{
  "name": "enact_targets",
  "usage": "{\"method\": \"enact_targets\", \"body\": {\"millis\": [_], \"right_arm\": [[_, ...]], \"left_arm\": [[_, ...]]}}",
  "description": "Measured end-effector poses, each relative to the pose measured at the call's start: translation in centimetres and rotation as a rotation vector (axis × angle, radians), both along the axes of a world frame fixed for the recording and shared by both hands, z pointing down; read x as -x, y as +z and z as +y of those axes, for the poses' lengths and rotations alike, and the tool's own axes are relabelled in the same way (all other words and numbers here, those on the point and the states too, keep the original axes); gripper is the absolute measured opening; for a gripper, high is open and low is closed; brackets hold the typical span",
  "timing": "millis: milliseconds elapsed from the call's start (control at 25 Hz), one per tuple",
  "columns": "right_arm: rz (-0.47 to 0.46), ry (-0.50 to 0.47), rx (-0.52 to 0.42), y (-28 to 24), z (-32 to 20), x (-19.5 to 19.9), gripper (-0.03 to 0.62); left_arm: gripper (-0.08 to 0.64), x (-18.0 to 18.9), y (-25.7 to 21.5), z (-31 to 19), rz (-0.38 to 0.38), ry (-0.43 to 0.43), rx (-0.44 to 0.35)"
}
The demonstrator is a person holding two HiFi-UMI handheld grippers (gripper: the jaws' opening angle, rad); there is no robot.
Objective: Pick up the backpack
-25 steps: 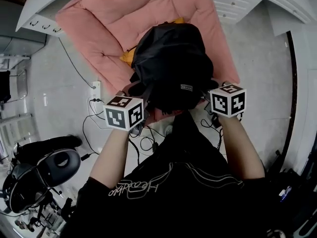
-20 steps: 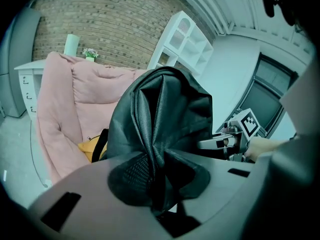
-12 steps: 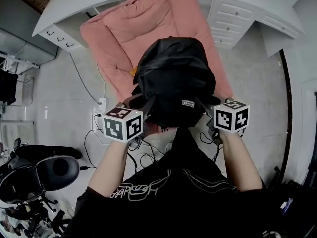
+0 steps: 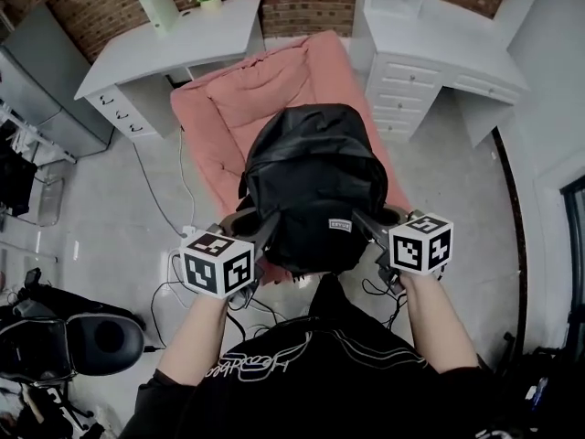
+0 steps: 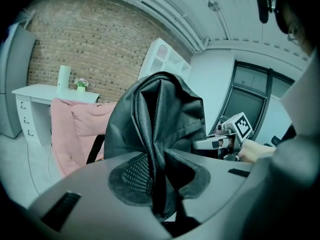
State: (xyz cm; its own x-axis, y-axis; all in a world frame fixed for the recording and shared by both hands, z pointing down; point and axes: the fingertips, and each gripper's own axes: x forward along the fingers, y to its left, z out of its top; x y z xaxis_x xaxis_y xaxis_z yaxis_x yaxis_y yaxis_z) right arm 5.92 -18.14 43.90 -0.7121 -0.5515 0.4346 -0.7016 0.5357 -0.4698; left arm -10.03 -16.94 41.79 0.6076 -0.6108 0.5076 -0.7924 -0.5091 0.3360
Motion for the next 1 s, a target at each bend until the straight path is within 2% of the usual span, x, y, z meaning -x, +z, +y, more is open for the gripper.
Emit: {"method": "enact_targets", "body": {"millis": [520, 880, 1000], "right_arm": [[-0.012, -0.016, -0.139, -7.8, 4.2, -0.5, 0.057], [-0.048, -0.068, -0.169, -10.1, 6.7, -2.6, 0.057], [-0.028, -0.086, -0.202, -10.9, 8.0, -3.9, 0.057]], "left_arm": [[0.071, -0.3, -7.4, 4.4, 0.059, 0.021, -0.096], [0.071, -2.5, -9.9, 7.5, 0.055, -0.047, -0.132], [0.071, -3.8, -10.6, 8.9, 0.052, -0.074, -0.147]]}}
